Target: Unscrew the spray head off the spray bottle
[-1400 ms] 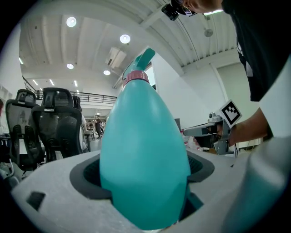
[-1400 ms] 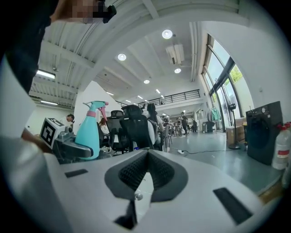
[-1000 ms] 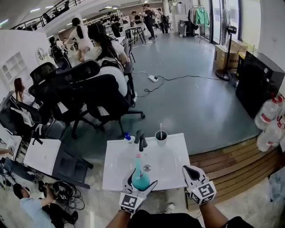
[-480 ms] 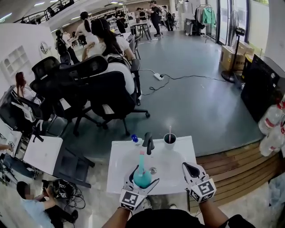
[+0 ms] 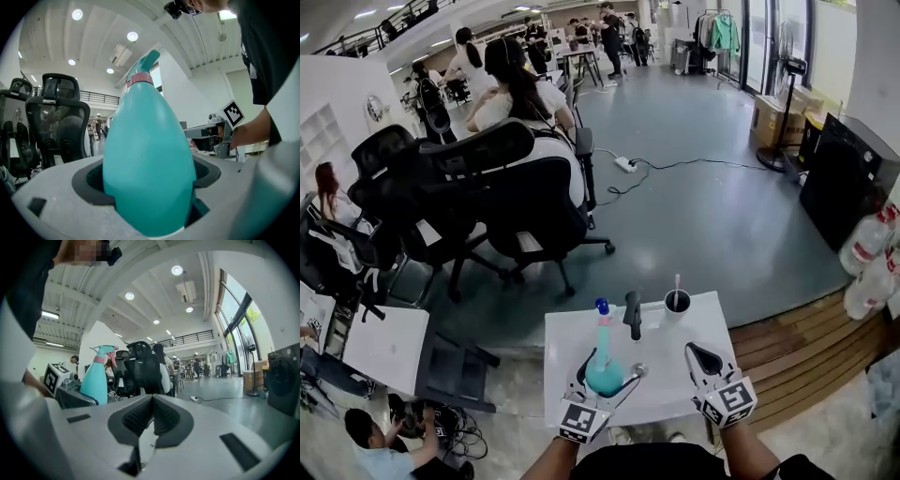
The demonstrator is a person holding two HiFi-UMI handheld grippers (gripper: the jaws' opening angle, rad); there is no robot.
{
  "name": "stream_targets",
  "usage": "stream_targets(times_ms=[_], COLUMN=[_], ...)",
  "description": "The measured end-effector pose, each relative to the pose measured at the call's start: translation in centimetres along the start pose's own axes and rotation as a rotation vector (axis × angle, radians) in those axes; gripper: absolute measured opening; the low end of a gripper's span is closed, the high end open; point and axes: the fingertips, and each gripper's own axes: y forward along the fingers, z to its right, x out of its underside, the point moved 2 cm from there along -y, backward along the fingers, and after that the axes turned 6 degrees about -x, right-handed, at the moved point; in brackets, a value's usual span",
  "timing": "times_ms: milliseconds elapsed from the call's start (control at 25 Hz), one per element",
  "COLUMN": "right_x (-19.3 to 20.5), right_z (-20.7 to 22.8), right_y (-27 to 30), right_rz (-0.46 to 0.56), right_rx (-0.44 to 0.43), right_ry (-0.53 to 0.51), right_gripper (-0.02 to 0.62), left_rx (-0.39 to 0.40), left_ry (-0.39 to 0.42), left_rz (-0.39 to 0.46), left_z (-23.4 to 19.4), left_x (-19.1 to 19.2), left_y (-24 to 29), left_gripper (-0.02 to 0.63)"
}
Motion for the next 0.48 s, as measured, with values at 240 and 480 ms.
stream_targets(times_ms=[240,480], right_x=[0.3,-0.1], right_z=[-1.0,-0.5], right_y=[1.1,1.7], right_rz=[-0.002,0.006], right_rx=[0.040,0.022], right_ry=[-0.001,0.000], right_gripper=[0.005,0.005], left_rx=[0.050,0.041], left_ry=[0.030,0.034], left_rz=[0.003,0.010], left_z=[-1.4,-1.4], left_x=[0.8,0.5], left_y=[-0.3,0.4], left_gripper=[0.472,0.472])
